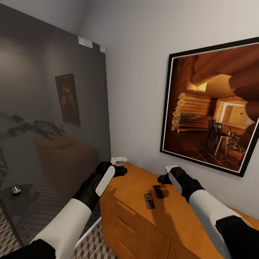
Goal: Take the four mousetraps from the cabinet in the bathroom and place them on the bathroom floor. Make sure all four end up on the same floor surface, and ensure that at least two of them are either under or directly next to the same bathroom sink.
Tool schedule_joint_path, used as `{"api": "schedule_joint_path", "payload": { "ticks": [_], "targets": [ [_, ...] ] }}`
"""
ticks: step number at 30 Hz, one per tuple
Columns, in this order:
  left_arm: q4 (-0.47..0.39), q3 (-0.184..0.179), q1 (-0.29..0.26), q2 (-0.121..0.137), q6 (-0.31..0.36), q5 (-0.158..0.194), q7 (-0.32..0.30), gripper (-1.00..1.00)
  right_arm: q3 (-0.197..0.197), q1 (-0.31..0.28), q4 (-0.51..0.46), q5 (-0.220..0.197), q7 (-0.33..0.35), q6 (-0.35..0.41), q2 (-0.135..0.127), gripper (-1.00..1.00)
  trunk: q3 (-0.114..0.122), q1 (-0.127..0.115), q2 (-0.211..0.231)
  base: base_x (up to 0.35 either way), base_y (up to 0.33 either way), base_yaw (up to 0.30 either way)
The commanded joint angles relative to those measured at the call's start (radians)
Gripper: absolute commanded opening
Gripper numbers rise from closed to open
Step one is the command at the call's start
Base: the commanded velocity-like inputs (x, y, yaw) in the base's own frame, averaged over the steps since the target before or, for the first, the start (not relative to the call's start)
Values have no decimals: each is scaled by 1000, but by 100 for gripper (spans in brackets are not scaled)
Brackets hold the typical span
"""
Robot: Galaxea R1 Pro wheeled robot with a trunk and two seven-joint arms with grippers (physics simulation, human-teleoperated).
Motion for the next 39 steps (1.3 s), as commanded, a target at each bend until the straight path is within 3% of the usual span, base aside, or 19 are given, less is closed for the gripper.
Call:
{"api": "schedule_joint_path", "payload": {
  "ticks": [1, 30, 39],
  "targets": [
    [-1, -1, 0, 0, 1, 10, 10, 100, 9, -3, 3, -8, -8, 7, -2, 100, -1, 0, -1, 0, 0, 0],
    [0, -1, 0, 0, 1, 10, 8, 100, 7, -8, 6, -14, 22, 0, -1, 100, -1, 0, -1, 0, 0, 0],
    [0, -1, 0, 0, 1, 10, 8, 100, 9, -10, 3, -6, 30, -105, -1, 100, -1, 0, -1, 0, 0, 0]
  ]
}}
